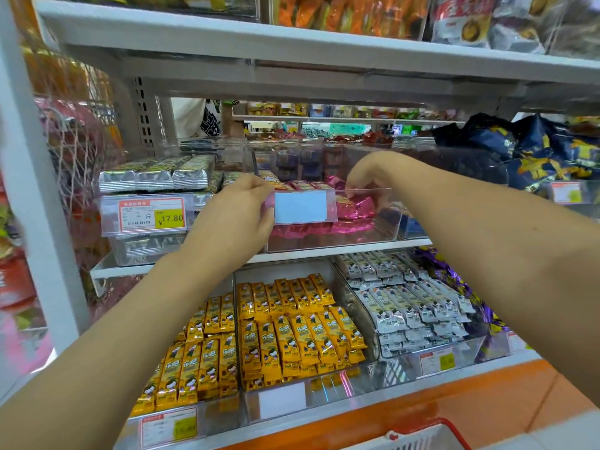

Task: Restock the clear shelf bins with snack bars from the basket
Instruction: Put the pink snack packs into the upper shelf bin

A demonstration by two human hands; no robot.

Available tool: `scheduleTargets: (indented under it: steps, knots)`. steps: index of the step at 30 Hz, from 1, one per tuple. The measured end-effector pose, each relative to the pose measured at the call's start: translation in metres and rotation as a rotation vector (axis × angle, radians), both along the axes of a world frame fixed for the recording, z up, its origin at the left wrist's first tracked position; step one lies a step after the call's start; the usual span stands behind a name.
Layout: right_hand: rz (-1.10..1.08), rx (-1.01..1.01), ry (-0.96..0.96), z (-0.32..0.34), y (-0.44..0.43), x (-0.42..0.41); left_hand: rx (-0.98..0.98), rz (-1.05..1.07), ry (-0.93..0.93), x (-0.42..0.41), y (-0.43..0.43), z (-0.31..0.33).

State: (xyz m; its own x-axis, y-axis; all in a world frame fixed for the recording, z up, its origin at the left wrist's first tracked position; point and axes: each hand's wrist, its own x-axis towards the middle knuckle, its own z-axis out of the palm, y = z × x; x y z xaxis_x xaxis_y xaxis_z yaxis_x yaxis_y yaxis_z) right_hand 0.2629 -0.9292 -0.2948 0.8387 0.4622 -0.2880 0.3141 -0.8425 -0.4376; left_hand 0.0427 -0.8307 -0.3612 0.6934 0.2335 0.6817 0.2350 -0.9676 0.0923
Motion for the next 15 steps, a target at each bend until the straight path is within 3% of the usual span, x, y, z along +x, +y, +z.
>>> scheduleTargets:
  steps: [4,9,11,15]
  knots:
    - [0.031,0.012,-0.112,-0.001,0.001,0.002,-0.010,0.003,0.014,0.000,-0.002,0.001]
    - [0.154,-0.338,-0.657,0.000,0.003,-0.006,0.003,0.011,0.009,-0.001,-0.004,0.001]
    - [0.169,-0.330,-0.617,-0.003,0.003,-0.003,0.008,0.024,0.007,-0.001,-0.005,0.001]
    - [0.181,-0.122,-0.419,-0.004,-0.002,0.004,0.006,0.057,0.028,0.003,-0.006,0.000]
